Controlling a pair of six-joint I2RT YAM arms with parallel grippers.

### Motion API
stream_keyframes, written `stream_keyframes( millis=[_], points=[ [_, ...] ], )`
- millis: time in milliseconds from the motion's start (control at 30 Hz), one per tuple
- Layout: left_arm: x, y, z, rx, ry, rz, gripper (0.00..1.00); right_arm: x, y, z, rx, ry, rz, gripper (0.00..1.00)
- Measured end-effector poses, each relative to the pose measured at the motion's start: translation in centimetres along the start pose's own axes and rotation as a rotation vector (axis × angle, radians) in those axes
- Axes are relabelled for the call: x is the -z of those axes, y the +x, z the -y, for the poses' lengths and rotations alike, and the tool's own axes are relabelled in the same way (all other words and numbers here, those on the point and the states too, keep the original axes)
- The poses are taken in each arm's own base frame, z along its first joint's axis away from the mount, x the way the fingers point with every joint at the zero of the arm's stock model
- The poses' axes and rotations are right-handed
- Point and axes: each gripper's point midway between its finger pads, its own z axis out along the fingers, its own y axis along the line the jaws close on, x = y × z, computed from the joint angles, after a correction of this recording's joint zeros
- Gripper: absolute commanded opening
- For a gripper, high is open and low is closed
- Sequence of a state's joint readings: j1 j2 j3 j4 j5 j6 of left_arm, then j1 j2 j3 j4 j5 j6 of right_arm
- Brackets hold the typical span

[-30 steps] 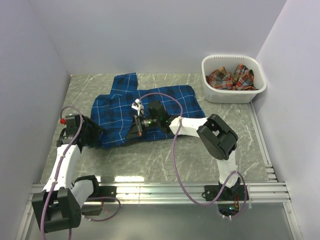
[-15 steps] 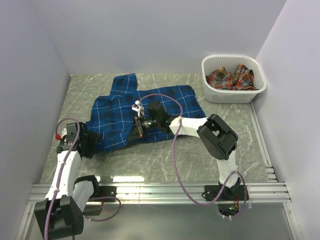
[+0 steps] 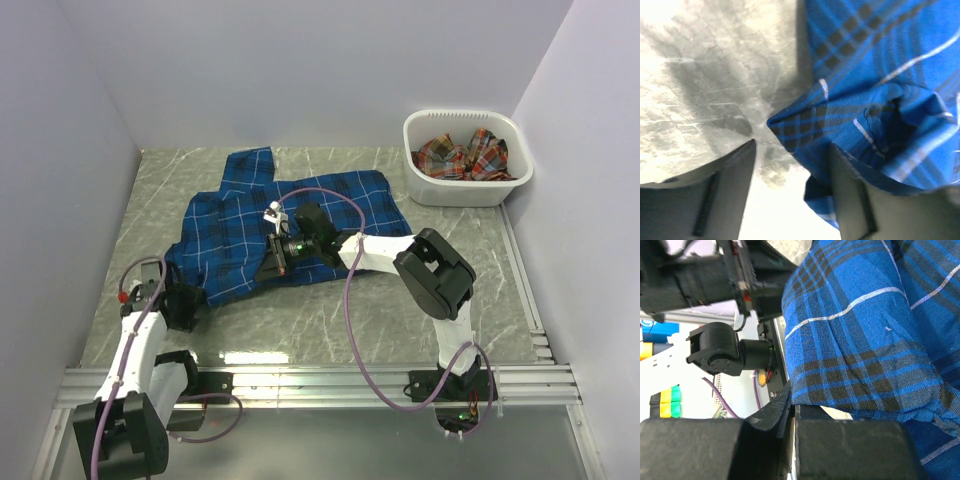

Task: Fold and stack the long sleeve shirts
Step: Fold the shirt

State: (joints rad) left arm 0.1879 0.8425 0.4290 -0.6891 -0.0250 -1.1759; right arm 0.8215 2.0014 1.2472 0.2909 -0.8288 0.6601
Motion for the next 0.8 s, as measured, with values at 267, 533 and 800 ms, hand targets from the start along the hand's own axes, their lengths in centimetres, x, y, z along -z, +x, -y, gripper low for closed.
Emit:
stream_keyframes(
  millis=[267, 533, 800],
  points=[
    [-1.5, 0.3, 0.2, 0.045, 0.018, -0.008, 0.26, 0.0, 0.1, -0.1, -0.001, -0.002, -0.004, 0.0],
    [-2.8, -1.1, 0.9, 0.071, 0.028, 0.06, 0.0, 0.4, -0.4, -2.3, -0.041, -0.032, -0.071, 0.0],
    [-3.7, -2.5, 2.3, 0.101, 0.07, 0.124, 0.0, 1.7, 0.7, -5.1, -0.163, -0.108, -0.202, 0.05]
  ],
)
